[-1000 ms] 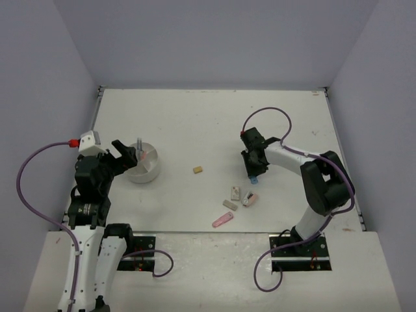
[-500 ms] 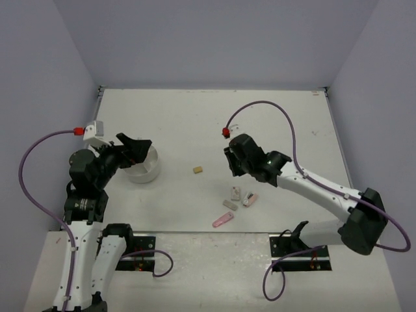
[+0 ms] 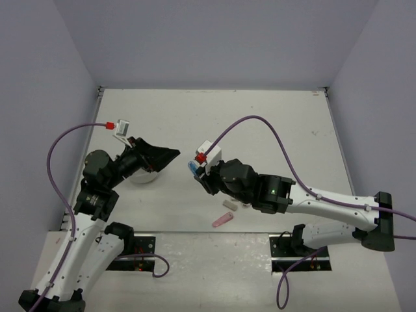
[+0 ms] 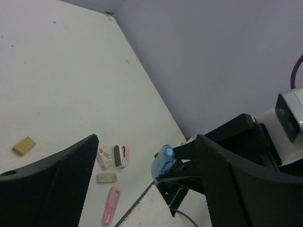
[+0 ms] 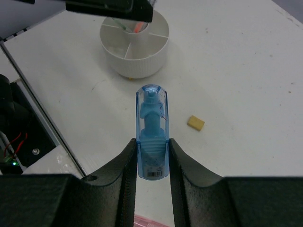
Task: Sort the stationery into containers
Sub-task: Pick up the stationery from the center of the board, then place the stationery in the storage box.
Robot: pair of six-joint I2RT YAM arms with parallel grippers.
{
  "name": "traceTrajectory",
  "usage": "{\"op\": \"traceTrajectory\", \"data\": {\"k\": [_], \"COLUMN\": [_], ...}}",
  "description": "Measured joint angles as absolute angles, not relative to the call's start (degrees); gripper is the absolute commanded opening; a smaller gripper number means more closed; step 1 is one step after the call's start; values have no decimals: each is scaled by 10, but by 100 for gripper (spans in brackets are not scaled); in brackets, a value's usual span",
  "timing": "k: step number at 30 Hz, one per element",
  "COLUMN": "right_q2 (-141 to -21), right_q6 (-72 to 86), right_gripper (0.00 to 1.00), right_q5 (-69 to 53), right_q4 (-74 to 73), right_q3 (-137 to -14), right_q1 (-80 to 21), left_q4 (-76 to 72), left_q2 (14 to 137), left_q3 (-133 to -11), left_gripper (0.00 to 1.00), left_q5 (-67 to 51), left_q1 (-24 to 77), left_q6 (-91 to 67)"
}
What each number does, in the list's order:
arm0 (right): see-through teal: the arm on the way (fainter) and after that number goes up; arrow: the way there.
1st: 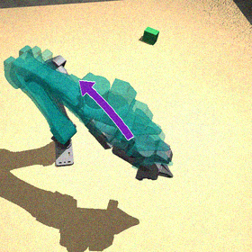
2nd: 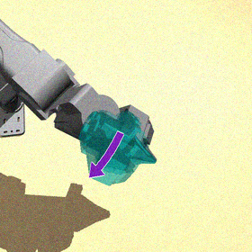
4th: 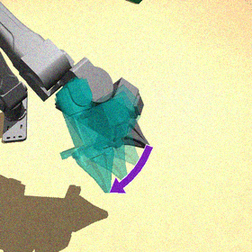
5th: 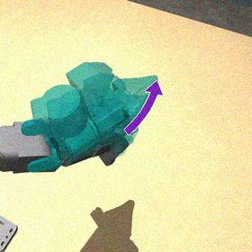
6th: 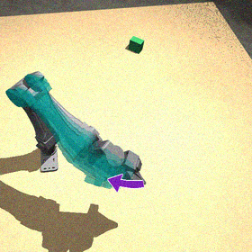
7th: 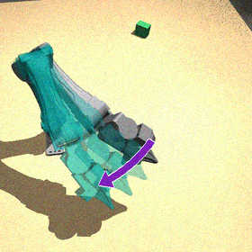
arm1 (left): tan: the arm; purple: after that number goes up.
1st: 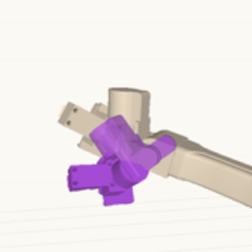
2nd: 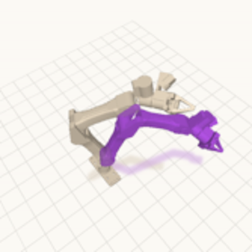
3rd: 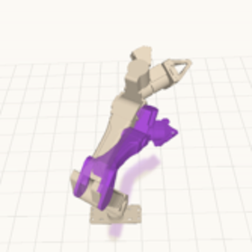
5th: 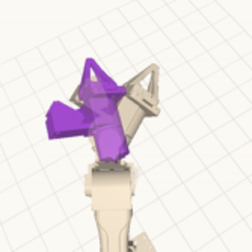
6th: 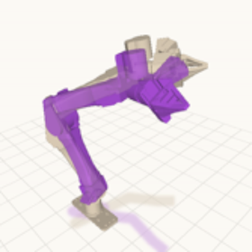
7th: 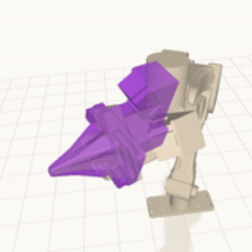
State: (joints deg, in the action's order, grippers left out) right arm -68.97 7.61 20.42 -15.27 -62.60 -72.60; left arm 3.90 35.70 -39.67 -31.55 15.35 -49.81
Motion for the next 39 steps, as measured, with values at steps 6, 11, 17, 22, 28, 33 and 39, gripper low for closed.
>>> {"op": "traceTrajectory", "data": {"k": [6, 11, 17, 22, 28, 33, 39], "right_q2": [-714, -742, -749, -749, -737, -662, -555], "right_q6": [61, 52, 48, 46, 56, 94, 112], "right_gripper": [0, 0, 0, 83, 99, 99, 99], "right_q5": [217, 219, 228, 238, 271, 273, 266], "right_q4": [-157, -169, -189, -196, -185, -184, -178], "right_q3": [-687, -721, -723, -723, -705, -617, -529], "right_q1": [-727, -727, -726, -724, -722, -655, -574], "left_q4": [30, 12, 1, 8, 150, 263, 271], "left_q2": [387, 414, 433, 445, 471, 498, 506], "left_q3": [-389, -389, -390, -397, -486, -557, -529], "left_gripper": [69, 58, 0, 0, 0, 0, 0], "left_q5": [-309, -291, -275, -261, -64, 171, 284], "left_q1": [220, 276, 303, 309, 310, 242, 86], "left_q6": [-504, -504, -496, -484, -393, -349, -312]}}
